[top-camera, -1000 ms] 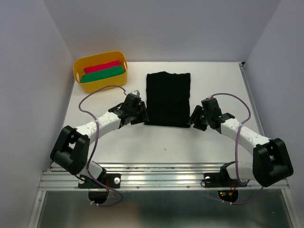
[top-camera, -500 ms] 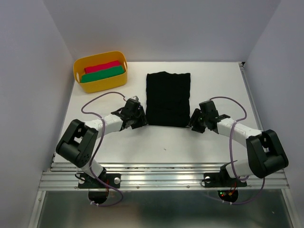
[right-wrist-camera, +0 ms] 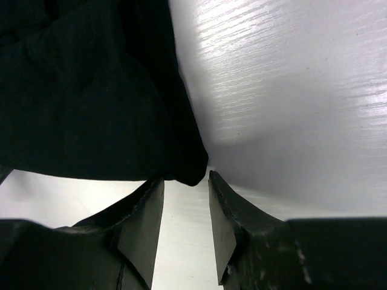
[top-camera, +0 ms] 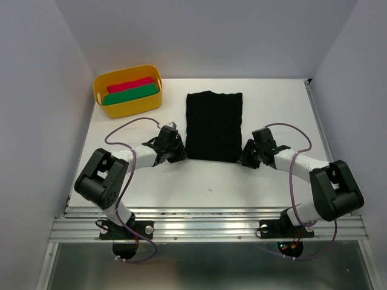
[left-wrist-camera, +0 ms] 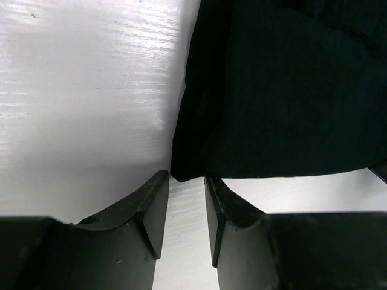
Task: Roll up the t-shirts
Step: Roll the T-shirt to the center of the board.
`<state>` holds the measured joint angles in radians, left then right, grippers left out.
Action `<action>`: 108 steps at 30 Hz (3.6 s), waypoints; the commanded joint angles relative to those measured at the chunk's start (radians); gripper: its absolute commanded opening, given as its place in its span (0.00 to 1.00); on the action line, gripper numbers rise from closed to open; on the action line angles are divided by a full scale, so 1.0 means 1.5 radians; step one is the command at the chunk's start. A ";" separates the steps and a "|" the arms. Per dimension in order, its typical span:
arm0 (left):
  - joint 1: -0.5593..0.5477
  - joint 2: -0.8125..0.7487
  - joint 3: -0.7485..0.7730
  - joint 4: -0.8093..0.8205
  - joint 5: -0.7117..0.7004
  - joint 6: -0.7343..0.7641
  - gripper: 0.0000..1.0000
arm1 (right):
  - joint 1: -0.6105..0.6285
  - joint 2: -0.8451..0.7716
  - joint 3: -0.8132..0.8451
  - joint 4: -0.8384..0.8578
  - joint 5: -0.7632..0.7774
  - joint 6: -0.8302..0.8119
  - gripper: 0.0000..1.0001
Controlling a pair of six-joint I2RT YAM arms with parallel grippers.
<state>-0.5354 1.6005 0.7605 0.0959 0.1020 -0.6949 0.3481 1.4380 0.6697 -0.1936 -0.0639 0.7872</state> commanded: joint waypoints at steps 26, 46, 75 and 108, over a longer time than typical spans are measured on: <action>0.006 -0.074 0.073 -0.084 0.024 0.021 0.00 | -0.003 -0.075 0.044 -0.016 0.020 -0.054 0.01; 0.004 -0.162 0.030 -0.157 0.061 0.001 0.00 | -0.003 -0.136 0.060 -0.122 -0.032 -0.071 0.01; 0.044 -0.024 0.235 -0.243 0.060 0.049 0.00 | -0.003 0.011 0.233 -0.119 0.062 -0.111 0.01; 0.111 0.191 0.414 -0.276 0.031 0.113 0.08 | -0.028 0.199 0.340 -0.091 0.086 -0.139 0.24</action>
<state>-0.3790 1.9678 1.3582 -0.2695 0.2218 -0.5613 0.3176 1.8317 1.1767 -0.3275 0.0124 0.6029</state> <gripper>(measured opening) 0.033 0.215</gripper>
